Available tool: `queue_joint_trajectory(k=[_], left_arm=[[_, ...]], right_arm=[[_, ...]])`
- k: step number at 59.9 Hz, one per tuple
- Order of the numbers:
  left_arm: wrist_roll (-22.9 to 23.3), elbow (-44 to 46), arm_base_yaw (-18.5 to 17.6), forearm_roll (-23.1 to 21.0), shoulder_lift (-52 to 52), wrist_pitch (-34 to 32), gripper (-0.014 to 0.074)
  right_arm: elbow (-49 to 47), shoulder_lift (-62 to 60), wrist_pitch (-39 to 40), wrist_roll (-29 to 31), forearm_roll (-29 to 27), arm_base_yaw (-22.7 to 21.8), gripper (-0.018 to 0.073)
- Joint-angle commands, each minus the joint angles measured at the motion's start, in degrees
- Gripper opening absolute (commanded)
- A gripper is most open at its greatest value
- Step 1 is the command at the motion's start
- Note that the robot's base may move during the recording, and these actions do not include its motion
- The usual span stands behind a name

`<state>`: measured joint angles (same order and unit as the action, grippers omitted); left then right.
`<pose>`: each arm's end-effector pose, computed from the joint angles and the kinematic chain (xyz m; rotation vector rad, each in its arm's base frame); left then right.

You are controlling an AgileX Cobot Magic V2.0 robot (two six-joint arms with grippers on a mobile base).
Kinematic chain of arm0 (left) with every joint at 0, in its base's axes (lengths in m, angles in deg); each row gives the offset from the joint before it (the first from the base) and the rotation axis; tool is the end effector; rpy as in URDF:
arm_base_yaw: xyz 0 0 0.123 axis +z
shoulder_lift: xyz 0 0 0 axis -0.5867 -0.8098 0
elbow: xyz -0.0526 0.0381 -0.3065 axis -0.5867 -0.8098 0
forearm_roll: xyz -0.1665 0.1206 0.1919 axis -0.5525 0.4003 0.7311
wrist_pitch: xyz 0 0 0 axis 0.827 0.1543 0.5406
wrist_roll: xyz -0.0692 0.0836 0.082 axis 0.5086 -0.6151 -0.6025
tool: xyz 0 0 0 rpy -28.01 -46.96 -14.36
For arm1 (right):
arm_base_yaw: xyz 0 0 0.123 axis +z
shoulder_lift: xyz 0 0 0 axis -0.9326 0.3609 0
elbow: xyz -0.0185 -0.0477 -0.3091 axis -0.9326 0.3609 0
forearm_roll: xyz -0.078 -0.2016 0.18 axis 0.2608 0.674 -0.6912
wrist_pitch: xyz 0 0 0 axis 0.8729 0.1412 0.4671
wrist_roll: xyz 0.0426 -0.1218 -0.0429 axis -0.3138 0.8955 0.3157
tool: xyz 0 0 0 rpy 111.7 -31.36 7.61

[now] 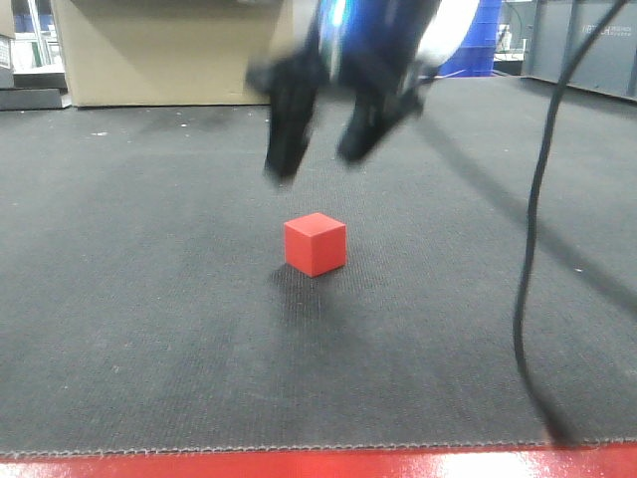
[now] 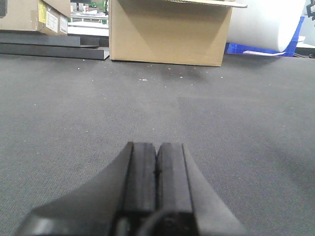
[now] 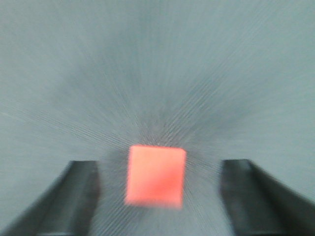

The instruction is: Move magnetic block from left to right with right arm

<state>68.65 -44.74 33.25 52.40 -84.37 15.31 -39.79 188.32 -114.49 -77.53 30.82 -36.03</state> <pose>0.1029 -0.0048 0.2036 0.0047 1.5153 -0.0701 0.3726 0.2582 0.2714 -0.7971 2.4147 0.3569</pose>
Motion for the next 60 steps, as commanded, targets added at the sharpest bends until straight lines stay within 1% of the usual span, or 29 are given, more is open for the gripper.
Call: queue_joint_trajectory(k=[1,8,11,21,32,40,46,53,60], left_arm=[[0.38,-0.58,-0.18,0.00,0.79,-5.23,-0.0116],[0.38,-0.58,-0.18,0.00,0.79,-5.23,-0.0116],[0.38,-0.58,-0.18,0.00,0.79,-5.23,-0.0116],[0.38,-0.58,-0.18,0.00,0.79,-5.23,-0.0116],[0.38,-0.58,-0.18,0.00,0.79,-5.23,-0.0116],[0.38,-0.58,-0.18,0.00,0.79,-5.23,-0.0116],[0.38,-0.58,-0.18,0.00,0.79,-5.23,-0.0116],[0.38,-0.58,-0.18,0.00,0.79,-5.23,-0.0116],[0.38,-0.58,-0.18,0.00,0.79,-5.23,-0.0116]], right_arm=[[-0.22,-8.16,1.84,-1.62,-0.03,-1.26,0.0328],[4.38,-15.56,3.96,-2.18,-0.03,-2.19,0.0118],[7.53,-19.19,5.57,-2.18,-0.03,-2.32,0.0060],[21.50,-32.81,13.90,-4.05,-0.20,-2.32,0.0069],[38.23,-49.27,23.31,-4.69,-2.80,-2.32,0.0069],[49.47,-64.97,30.25,-4.69,-2.86,-2.32,0.0069],[55.69,-75.77,33.76,-4.69,-2.86,-2.32,0.0069],[60.51,-87.16,37.52,-4.69,-2.86,-2.32,0.0069],[63.81,-95.05,37.67,-4.64,-2.81,-2.32,0.0069]])
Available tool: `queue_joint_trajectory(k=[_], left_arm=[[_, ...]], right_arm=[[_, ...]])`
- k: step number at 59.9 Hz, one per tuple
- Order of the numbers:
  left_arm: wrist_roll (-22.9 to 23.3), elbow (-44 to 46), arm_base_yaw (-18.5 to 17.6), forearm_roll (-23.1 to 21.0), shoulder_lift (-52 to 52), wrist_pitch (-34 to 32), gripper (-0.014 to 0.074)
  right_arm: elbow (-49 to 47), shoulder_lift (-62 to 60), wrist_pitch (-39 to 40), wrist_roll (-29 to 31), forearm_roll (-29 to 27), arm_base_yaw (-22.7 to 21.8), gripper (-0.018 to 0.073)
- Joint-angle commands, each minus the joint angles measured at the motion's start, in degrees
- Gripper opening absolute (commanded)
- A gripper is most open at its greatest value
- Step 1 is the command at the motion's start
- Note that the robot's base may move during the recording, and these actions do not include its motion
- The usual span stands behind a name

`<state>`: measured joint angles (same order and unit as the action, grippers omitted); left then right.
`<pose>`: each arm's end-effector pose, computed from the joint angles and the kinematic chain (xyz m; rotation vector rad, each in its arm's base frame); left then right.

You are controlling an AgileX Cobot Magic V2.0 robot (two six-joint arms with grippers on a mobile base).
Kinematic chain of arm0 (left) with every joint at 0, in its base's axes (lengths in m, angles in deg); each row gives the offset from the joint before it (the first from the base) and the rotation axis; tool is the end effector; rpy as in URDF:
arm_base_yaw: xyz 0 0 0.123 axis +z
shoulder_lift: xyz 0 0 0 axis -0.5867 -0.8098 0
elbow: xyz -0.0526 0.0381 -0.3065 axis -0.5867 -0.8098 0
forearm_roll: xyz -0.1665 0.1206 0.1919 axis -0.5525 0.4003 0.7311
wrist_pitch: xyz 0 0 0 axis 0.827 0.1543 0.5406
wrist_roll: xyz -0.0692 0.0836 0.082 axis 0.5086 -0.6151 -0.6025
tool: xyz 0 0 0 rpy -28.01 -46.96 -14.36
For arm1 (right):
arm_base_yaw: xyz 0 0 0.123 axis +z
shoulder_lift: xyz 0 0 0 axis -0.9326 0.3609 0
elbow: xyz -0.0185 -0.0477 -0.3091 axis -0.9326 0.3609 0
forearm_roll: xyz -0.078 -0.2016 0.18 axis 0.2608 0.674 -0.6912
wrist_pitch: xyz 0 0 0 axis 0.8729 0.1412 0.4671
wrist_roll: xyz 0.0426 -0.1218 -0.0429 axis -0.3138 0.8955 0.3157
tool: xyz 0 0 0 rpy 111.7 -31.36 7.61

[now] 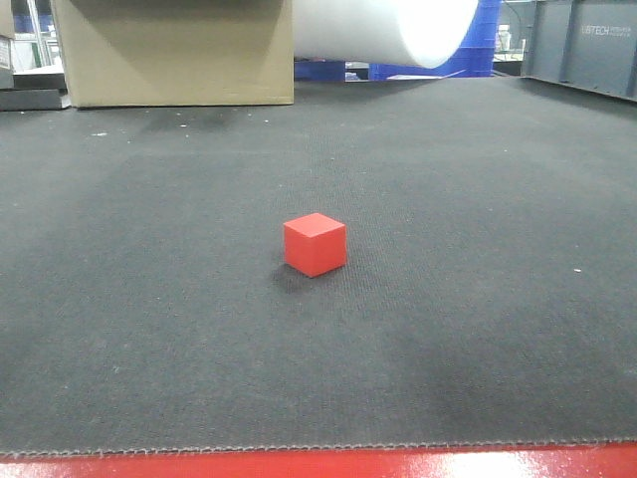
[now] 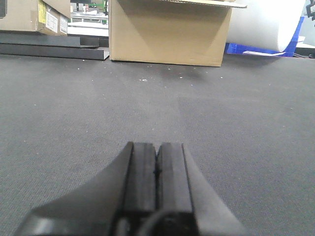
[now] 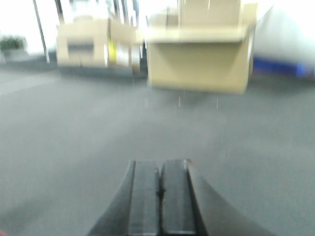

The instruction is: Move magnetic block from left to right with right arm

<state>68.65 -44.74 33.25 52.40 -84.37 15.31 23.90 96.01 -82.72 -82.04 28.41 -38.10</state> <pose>0.1029 -0.0048 0.2036 0.0047 1.5153 -0.0701 0.0806 0.0539 0.3185 -0.3301 1.4512 0.5689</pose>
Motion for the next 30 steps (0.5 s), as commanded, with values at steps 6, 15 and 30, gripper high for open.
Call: queue_joint_trajectory(k=[6,15,30], left_arm=[[0.38,-0.58,-0.18,0.00,0.79,-5.23,-0.0116],[0.38,-0.58,-0.18,0.00,0.79,-5.23,-0.0116],[0.38,-0.58,-0.18,0.00,0.79,-5.23,-0.0116]], right_arm=[[1.41,-5.46,5.17,-0.13,-0.40,-0.25,0.0069],[1.53,-5.53,4.46,-0.13,-0.40,-0.25,0.0069],[1.53,-5.53,4.08,-0.13,-0.40,-0.25,0.0069]])
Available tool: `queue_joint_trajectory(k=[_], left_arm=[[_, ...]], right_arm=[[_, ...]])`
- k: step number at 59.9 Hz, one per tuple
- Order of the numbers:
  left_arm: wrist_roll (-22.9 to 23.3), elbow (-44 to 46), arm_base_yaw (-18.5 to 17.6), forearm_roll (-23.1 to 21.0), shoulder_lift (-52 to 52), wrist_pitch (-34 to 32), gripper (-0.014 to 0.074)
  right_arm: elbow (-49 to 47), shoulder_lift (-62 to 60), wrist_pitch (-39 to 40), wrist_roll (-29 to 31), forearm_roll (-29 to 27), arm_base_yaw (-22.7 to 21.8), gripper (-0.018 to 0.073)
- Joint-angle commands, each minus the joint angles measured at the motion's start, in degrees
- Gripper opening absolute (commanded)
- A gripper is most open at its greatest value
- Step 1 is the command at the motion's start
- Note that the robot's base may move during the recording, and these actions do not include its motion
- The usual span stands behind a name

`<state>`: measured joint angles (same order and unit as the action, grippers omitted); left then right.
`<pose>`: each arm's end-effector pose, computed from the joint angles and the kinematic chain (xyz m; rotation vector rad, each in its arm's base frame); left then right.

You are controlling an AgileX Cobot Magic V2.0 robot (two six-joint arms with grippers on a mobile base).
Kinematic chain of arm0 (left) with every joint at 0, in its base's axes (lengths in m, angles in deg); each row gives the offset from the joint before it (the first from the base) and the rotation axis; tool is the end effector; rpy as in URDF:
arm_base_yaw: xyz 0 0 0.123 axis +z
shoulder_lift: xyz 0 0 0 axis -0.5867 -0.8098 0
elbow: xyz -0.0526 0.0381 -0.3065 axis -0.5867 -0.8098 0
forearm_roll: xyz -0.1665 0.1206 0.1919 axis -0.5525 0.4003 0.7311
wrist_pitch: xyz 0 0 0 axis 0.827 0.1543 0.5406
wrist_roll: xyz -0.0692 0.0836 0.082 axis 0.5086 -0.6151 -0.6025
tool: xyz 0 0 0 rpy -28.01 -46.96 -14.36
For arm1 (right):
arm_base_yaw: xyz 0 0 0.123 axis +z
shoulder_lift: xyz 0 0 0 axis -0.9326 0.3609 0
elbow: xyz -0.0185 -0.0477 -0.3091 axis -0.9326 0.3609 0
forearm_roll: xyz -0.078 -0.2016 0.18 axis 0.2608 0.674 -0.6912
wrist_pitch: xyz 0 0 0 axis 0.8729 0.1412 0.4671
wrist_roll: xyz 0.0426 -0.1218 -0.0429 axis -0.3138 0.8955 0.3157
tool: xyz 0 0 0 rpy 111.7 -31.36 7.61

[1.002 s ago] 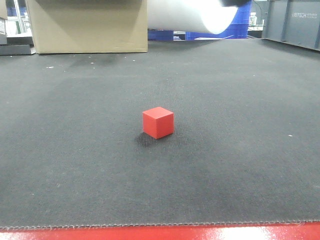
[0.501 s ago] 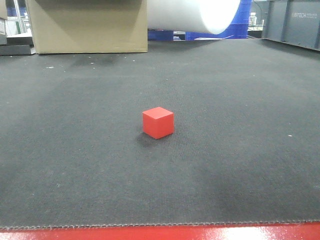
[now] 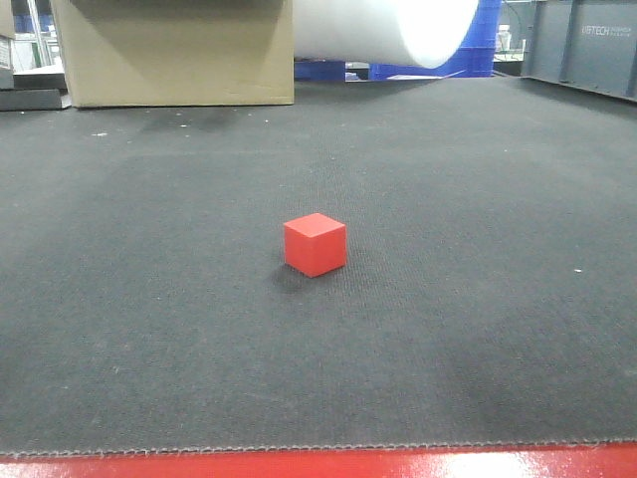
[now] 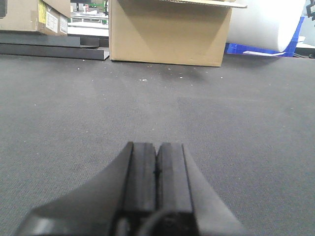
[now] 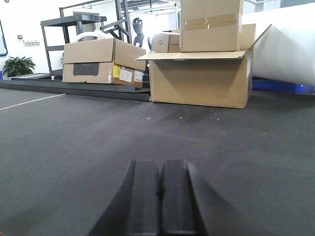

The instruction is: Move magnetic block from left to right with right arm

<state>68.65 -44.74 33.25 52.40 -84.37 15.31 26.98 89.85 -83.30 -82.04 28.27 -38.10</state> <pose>0.1029 -0.0048 0.2036 0.0047 1.5153 -0.0701 0.0688 0.0473 0.3055 -0.3223 1.4077 0.5792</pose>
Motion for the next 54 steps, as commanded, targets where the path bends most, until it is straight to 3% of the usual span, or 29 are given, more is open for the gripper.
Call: queue_joint_trajectory(k=[1,14,19,34,45,54], left_arm=[[0.38,-0.58,-0.18,0.00,0.79,-5.23,-0.0116],[0.38,-0.58,-0.18,0.00,0.79,-5.23,-0.0116],[0.38,-0.58,-0.18,0.00,0.79,-5.23,-0.0116],[0.38,-0.58,-0.18,0.00,0.79,-5.23,-0.0116],[0.38,-0.58,-0.18,0.00,0.79,-5.23,-0.0116],[0.38,-0.58,-0.18,0.00,0.79,-5.23,-0.0116]], right_arm=[[-1.55,0.63,4.58,-0.13,-0.27,-0.25,0.0069],[-0.81,0.63,3.57,-0.19,2.90,-2.18,0.0069],[-0.81,0.63,2.10,-0.88,4.67,-6.73,0.0069],[5.85,0.63,4.67,-2.17,5.16,-26.60,0.0069],[13.67,0.63,13.59,-2.89,5.80,-33.12,0.0069],[18.17,-1.83,17.06,-3.02,6.00,-35.24,0.0069]])
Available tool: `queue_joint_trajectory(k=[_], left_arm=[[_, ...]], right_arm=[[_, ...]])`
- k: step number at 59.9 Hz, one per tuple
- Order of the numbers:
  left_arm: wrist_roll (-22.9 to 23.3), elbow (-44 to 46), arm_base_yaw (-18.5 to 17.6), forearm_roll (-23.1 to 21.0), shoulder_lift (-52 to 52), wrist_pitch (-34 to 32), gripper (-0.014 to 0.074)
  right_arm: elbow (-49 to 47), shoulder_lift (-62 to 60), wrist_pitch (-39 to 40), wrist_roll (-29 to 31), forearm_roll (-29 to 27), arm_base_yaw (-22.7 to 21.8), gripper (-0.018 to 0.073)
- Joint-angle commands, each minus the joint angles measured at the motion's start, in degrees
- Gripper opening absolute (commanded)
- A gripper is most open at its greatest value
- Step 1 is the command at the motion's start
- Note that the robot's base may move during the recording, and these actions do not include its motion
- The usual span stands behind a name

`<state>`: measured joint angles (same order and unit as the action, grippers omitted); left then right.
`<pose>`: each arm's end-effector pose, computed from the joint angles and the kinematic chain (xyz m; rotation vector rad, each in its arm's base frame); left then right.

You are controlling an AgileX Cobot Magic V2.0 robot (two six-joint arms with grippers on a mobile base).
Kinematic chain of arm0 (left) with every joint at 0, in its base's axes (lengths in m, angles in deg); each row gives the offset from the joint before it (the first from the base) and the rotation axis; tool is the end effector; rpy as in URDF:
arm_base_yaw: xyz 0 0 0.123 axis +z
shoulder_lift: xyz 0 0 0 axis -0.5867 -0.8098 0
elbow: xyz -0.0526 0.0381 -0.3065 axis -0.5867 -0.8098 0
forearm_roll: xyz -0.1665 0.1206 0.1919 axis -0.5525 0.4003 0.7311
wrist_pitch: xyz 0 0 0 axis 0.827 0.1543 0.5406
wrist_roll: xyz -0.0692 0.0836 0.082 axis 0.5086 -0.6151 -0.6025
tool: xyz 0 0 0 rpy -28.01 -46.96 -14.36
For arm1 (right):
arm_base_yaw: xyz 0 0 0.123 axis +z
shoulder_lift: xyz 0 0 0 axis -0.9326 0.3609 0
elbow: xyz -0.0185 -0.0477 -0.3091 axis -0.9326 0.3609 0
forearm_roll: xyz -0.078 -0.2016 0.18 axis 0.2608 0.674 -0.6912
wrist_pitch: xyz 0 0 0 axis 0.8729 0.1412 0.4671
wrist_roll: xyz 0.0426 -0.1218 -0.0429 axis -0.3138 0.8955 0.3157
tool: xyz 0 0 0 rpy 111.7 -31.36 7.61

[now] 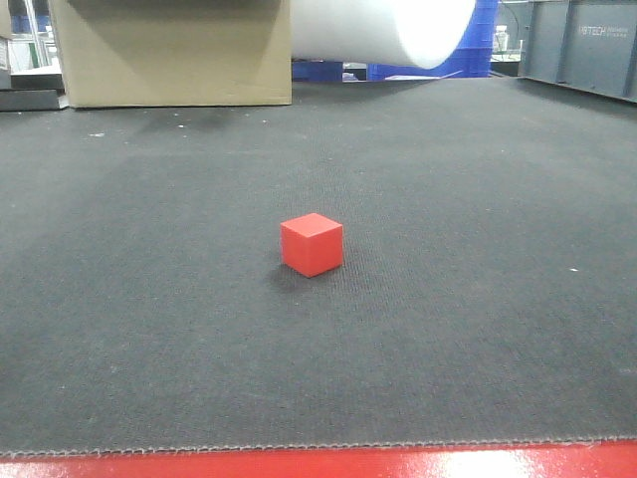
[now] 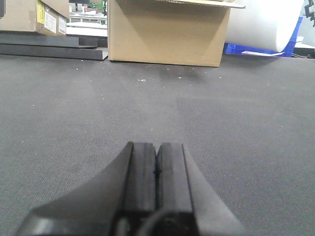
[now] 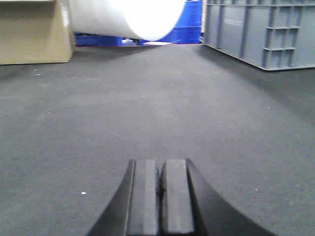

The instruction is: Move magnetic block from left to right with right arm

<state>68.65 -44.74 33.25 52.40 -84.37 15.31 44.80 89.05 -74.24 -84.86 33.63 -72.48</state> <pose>0.1029 -0.0048 0.2036 0.0047 1.5153 -0.0701 0.1055 -0.0061 0.2014 0.1181 1.5571 0.0254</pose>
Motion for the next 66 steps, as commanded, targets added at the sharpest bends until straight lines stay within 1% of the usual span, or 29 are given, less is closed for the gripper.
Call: queue_joint_trajectory(k=[1,10,66], left_arm=[[0.38,-0.58,-0.18,0.00,0.79,-5.23,-0.0116],[0.38,-0.58,-0.18,0.00,0.79,-5.23,-0.0116],[0.38,-0.58,-0.18,0.00,0.69,-5.23,-0.0116]], right_arm=[[0.34,-2.03,7.08,-0.20,0.64,-0.94,0.0069],[0.27,-3.05,5.79,-0.20,1.36,-1.20,0.0069],[0.27,-3.00,5.59,-0.20,1.36,-1.20,0.0069]])
